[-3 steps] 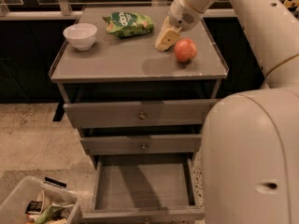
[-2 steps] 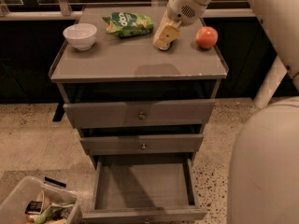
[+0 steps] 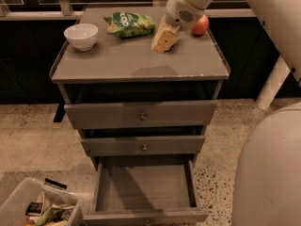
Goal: Place apple into bottom drawer
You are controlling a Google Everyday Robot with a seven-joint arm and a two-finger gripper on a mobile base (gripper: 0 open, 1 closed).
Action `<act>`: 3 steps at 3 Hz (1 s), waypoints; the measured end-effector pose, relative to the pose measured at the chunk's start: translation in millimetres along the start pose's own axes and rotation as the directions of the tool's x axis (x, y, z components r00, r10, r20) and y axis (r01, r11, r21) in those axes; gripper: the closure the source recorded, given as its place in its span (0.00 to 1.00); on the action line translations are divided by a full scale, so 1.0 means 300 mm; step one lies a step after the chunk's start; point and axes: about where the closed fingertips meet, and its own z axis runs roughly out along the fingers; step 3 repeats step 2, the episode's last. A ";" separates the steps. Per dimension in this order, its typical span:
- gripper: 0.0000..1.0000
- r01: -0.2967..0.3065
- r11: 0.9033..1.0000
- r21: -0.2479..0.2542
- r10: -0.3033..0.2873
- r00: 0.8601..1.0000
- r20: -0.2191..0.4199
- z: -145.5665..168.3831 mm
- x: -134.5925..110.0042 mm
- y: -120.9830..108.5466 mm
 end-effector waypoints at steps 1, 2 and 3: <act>0.35 0.000 1.000 0.000 0.000 1.000 0.000 0.000 0.000 0.000; 0.11 0.000 1.000 0.000 0.000 1.000 0.000 0.000 0.000 0.000; 0.11 0.000 1.000 0.000 0.000 1.000 0.000 0.000 0.000 0.000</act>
Offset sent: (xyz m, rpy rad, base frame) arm 0.0000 0.0000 0.0000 0.0000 0.0000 0.0000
